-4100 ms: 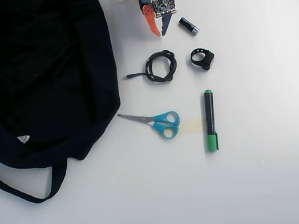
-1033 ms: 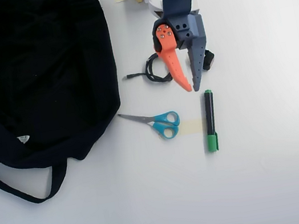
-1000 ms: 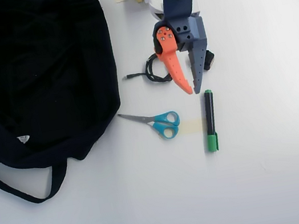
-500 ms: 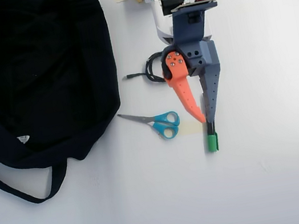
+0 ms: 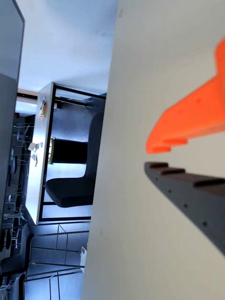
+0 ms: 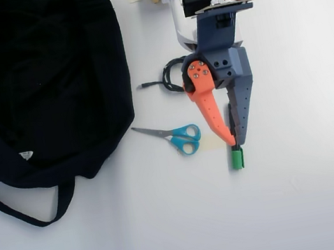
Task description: Put the cable into the black bag
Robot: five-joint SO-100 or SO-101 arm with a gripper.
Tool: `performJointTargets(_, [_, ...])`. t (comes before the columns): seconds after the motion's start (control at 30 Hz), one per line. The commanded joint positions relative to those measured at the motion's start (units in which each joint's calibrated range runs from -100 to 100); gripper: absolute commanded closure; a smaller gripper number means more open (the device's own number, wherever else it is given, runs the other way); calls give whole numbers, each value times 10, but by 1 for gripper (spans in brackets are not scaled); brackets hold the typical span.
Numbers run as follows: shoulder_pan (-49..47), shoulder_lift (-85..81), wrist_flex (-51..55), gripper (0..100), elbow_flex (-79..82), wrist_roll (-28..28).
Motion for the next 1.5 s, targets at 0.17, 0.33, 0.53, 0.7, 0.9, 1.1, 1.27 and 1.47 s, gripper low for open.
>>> performJointTargets(0.17, [11,-14,3,98,-27,4])
performJointTargets(0.33, [8,-17,48,98,-31,4])
performJointTargets(0.53, [9,-18,138,98,-42,4])
performJointTargets(0.7, [9,-18,279,98,-83,4])
performJointTargets(0.9, [3,-18,492,98,-112,4])
performJointTargets(1.1, [2,-18,577,98,-112,4])
performJointTargets(1.27, [5,-19,644,98,-114,4])
performJointTargets(1.47, [11,-20,755,98,-117,30])
